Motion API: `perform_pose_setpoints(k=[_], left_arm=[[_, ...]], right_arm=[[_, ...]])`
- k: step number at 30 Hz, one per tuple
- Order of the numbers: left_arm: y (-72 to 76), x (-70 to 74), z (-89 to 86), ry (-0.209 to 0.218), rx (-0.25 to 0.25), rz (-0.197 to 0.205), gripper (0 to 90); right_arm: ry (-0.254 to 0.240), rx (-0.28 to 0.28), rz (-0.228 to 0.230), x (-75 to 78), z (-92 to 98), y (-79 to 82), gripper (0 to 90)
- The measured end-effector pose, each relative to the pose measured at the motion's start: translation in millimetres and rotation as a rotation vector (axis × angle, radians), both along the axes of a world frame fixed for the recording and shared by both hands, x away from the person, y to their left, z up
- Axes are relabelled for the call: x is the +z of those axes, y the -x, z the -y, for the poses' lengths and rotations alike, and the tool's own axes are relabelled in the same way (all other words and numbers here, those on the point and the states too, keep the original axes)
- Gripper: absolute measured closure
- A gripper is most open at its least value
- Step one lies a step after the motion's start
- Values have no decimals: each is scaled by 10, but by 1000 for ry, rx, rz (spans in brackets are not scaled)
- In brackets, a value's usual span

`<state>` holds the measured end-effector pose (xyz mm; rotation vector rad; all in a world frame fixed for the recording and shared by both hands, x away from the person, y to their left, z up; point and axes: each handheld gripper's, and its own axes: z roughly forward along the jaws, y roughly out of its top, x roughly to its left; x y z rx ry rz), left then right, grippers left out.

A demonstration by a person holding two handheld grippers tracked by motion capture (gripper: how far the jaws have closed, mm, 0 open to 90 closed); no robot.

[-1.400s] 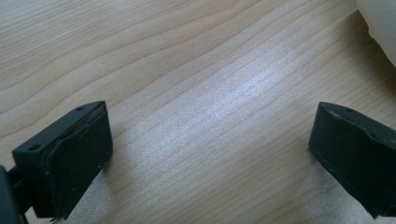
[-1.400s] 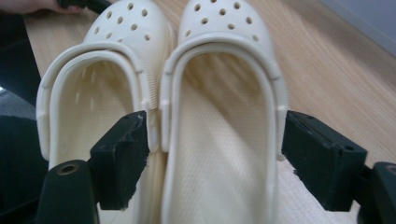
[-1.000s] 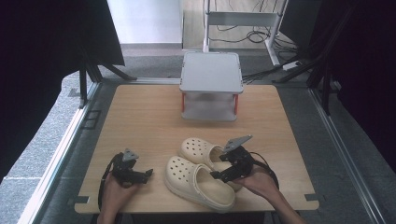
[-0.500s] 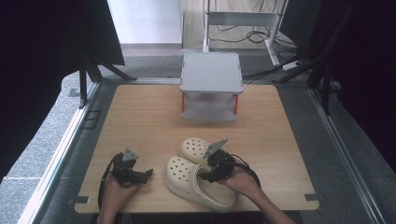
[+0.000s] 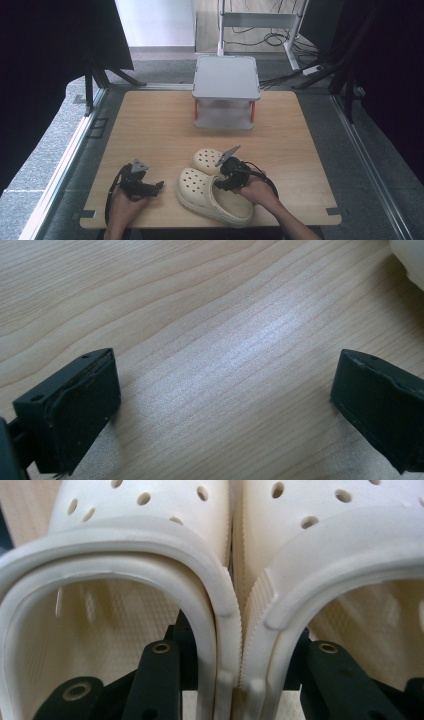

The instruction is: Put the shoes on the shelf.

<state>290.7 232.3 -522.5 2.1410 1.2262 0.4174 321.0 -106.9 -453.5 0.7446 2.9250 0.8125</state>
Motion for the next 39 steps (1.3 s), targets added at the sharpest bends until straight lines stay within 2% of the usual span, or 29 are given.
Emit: perform_pose_setpoints(k=[6, 10, 20, 26, 39], left_arm=[[0, 1, 0, 0, 0, -1, 0], [1, 0, 1, 2, 2, 0, 0], [0, 1, -1, -1, -1, -2, 0], [0, 1, -1, 0, -1, -1, 0], [1, 0, 1, 1, 1, 0, 0]], right_arm=[[-16, 6, -20, 100, 47, 32, 644], [-14, 1, -8, 184, 81, 38, 644], [-51, -30, 11, 450, 237, 8, 643], [-66, -52, 18, 564, 314, -22, 643], [-74, -129, 50, 938, 511, -147, 644]])
